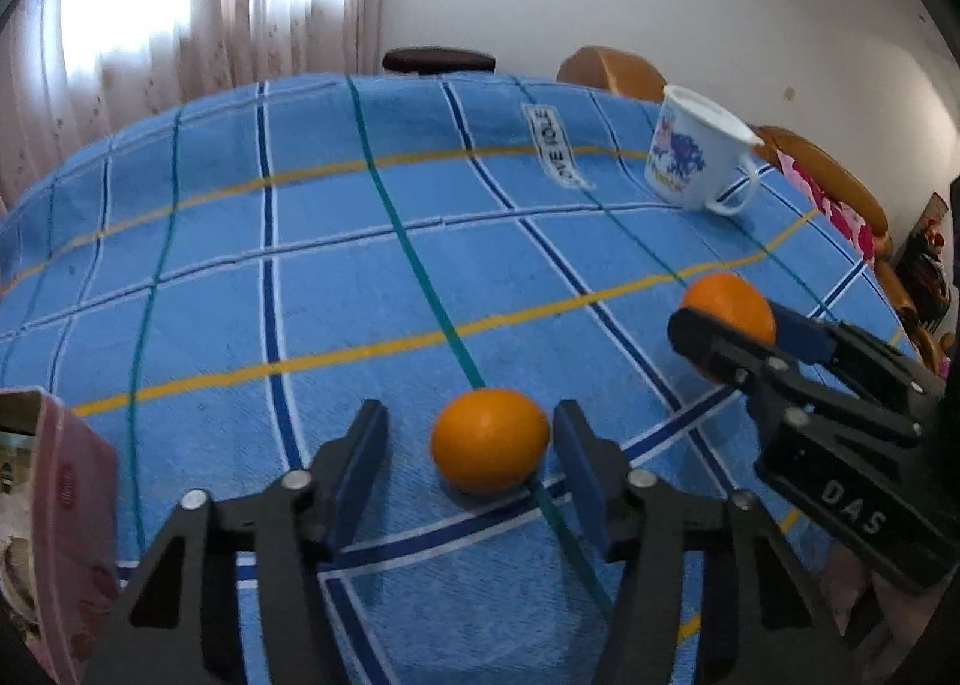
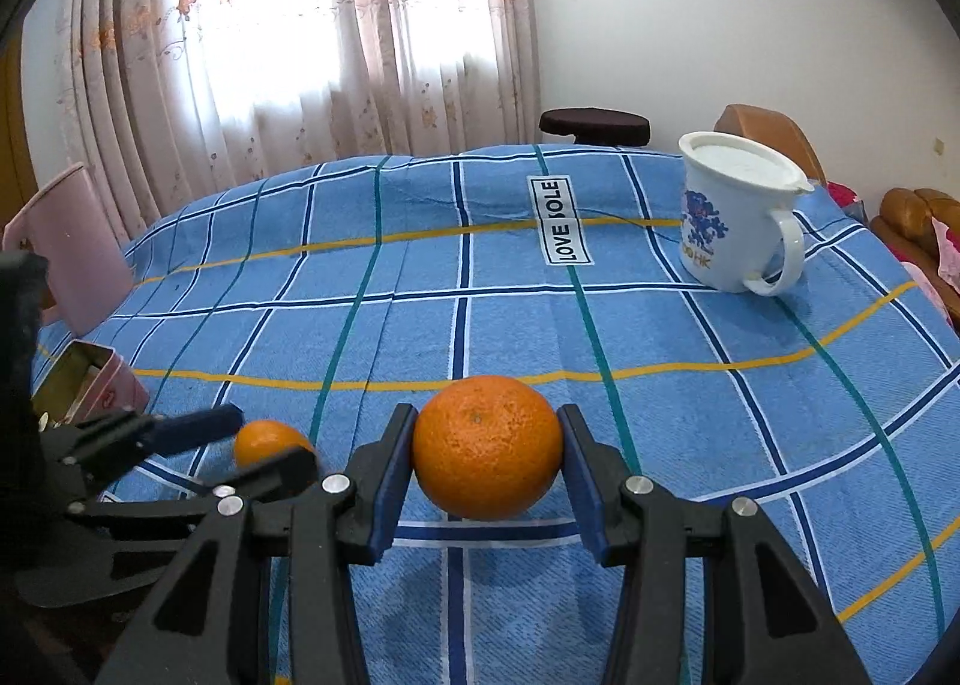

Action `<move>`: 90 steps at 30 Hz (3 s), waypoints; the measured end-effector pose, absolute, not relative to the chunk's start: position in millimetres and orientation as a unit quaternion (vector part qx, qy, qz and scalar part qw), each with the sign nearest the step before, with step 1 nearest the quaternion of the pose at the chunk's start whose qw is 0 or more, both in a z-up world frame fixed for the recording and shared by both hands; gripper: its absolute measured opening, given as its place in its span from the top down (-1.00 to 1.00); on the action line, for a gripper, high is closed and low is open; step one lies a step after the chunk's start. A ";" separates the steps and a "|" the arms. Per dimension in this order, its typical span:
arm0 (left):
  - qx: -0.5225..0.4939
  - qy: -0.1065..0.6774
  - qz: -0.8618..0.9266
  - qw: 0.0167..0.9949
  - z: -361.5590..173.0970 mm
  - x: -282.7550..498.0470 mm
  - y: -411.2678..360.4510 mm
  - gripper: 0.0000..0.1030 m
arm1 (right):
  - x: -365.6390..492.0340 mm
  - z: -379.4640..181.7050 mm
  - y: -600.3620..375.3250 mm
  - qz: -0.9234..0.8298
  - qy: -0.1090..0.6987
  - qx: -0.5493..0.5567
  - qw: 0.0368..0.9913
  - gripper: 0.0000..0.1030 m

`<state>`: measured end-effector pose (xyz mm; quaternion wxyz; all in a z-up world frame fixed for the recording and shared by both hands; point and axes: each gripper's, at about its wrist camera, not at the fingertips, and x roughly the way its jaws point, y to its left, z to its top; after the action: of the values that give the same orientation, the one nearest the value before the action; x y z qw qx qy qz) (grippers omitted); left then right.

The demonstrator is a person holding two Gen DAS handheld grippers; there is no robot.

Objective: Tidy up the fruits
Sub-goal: 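Grasp an orange with the left tool while the right tool grasps another orange, then lift the orange with the left tool while the right tool lifts its orange toward the tin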

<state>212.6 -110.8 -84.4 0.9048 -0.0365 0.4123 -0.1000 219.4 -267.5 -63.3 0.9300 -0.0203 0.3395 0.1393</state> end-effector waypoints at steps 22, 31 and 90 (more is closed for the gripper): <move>-0.065 0.352 -0.097 0.928 -68.3 194.9 -97.5 0.23 | 198.9 -50.4 -270.5 0.187 0.284 -0.007 0.940 0.05; -0.069 0.321 -0.084 0.941 -61.3 185.6 -94.0 0.23 | 188.0 -44.7 -272.6 0.190 0.256 -0.010 0.948 0.05; -0.048 0.213 -0.043 0.975 -36.3 104.0 -54.2 0.23 | 115.8 -24.5 -225.9 0.266 0.157 -0.027 0.951 0.05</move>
<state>104.0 -54.2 -36.3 0.9749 -0.0481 0.2129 -0.0434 115.8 -225.9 -24.5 0.9506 -0.0273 0.1569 0.2664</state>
